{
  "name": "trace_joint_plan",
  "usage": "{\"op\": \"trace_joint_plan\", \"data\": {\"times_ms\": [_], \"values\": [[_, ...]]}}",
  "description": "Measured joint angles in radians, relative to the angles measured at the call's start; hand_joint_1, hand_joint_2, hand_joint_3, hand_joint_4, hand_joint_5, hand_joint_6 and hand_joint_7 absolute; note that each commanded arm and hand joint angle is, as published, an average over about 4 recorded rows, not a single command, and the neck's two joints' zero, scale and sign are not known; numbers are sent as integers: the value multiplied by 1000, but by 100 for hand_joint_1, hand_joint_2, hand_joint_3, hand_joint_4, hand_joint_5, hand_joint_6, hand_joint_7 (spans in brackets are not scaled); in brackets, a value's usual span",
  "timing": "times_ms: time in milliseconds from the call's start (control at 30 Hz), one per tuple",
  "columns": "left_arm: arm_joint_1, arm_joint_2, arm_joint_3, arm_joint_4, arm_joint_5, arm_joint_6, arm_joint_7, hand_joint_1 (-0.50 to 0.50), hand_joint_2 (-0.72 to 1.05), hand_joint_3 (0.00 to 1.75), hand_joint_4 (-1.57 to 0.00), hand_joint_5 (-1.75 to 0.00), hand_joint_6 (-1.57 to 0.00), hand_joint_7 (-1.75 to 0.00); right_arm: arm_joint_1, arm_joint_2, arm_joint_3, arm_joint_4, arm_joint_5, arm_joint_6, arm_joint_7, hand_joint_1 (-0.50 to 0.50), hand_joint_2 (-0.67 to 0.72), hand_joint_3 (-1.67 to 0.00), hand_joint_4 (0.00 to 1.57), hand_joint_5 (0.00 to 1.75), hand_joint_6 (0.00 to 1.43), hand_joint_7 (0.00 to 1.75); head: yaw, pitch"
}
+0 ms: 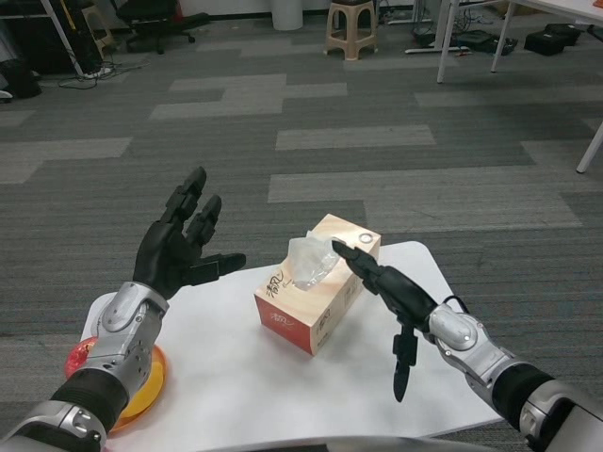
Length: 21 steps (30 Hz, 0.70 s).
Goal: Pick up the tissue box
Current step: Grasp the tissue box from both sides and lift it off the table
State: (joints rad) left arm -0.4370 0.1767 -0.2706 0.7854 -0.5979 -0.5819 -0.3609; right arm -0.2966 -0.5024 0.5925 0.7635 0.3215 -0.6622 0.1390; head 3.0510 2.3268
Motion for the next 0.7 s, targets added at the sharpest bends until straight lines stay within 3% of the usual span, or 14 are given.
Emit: {"op": "trace_joint_plan", "data": {"times_ms": [700], "values": [[-1,0,-66,32,-1,0,0,50,105,9,0,0,0,0,-1,9,-190,95,-1,0,1,-46,60,-14,0,0,0,0,12,11]]}}
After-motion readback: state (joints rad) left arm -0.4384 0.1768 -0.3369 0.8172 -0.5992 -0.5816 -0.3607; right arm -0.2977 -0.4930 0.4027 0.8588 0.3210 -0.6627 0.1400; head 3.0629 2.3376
